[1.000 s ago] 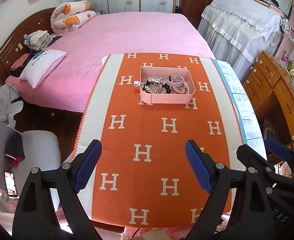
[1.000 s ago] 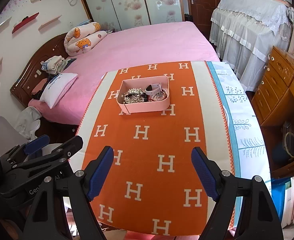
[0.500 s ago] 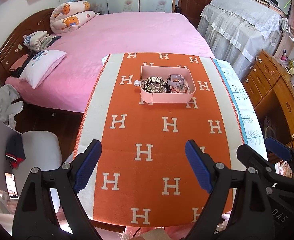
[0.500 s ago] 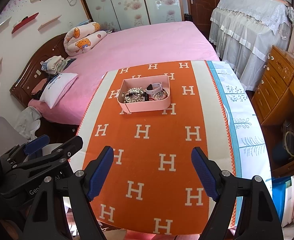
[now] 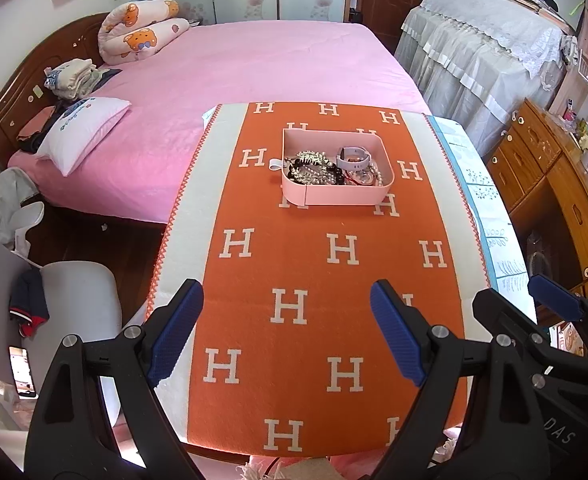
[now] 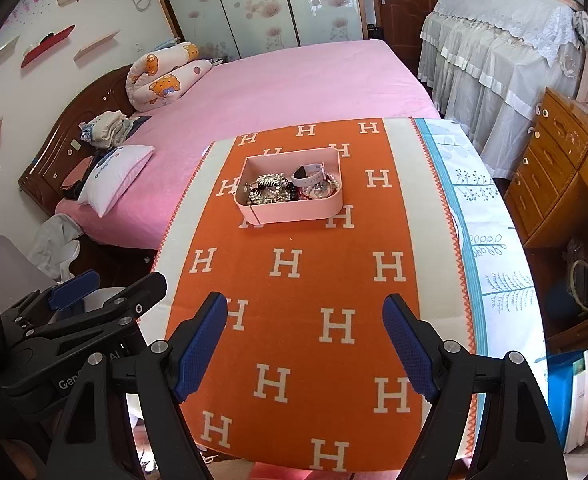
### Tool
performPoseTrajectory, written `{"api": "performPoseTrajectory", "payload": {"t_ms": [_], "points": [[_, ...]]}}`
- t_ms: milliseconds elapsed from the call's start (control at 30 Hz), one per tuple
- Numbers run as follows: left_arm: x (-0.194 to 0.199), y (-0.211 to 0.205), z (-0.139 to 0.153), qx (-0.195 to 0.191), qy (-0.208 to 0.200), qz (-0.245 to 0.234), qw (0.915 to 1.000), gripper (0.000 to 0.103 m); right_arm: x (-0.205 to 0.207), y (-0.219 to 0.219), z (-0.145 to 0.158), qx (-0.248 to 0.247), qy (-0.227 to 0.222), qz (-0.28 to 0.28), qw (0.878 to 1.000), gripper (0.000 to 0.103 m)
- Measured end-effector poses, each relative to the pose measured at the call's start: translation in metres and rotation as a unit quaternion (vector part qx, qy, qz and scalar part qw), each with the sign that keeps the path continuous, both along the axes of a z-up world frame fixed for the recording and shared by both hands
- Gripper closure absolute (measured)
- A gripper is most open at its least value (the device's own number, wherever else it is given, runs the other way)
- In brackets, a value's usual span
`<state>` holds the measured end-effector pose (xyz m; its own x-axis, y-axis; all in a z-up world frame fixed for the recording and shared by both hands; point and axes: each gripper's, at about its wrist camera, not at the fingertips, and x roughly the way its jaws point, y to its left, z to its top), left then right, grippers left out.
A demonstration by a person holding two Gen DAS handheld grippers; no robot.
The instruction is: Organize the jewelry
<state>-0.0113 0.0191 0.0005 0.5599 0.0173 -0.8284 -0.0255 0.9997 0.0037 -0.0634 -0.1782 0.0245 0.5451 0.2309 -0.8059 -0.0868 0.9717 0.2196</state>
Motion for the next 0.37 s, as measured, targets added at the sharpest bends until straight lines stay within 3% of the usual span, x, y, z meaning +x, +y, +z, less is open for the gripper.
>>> {"api": "performPoseTrajectory", "payload": {"t_ms": [367], "points": [[0.017,0.0,-0.005,-0.001,0.008,0.008,0.9999,0.019,0.021,0.001,-0.006,0.001,0.011,0.009,1.0,0.022]]}}
